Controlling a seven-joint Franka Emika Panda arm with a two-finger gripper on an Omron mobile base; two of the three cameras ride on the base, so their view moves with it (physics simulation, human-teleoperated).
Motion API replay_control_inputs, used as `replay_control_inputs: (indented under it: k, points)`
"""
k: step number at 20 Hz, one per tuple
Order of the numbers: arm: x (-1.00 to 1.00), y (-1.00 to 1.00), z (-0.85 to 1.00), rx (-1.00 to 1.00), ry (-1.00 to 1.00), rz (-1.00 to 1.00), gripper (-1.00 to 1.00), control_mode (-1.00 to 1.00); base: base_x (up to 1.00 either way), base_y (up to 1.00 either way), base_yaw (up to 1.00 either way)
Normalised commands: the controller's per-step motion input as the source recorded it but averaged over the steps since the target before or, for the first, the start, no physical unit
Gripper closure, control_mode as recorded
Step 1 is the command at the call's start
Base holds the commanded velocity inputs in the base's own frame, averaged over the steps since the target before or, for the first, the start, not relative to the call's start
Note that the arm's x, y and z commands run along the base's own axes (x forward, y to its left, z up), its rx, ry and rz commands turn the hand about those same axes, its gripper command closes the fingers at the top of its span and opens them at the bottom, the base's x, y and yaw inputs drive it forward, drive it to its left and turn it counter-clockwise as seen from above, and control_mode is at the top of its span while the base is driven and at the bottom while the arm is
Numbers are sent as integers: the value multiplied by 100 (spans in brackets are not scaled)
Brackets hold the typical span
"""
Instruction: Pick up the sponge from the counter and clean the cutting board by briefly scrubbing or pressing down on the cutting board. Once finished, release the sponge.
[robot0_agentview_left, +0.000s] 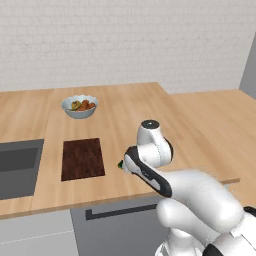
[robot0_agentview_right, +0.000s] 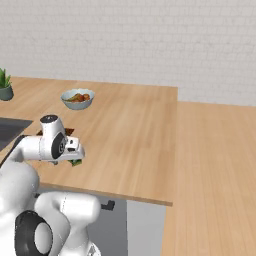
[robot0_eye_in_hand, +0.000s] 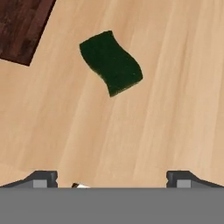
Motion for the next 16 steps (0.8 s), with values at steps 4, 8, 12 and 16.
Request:
replay_control_inputs:
  k: [4, 8, 12, 16]
  points:
    - [57, 7, -6, 0, 8, 11, -100, -100, 0, 0, 0]
    - [63, 0, 0, 0, 11, 7, -100, -100, 0, 0, 0]
    - [36, 0, -2, 0, 11, 2, -100, -100, 0, 0, 0]
    - [25, 11, -18, 0, 14, 0, -100, -100, 0, 0, 0]
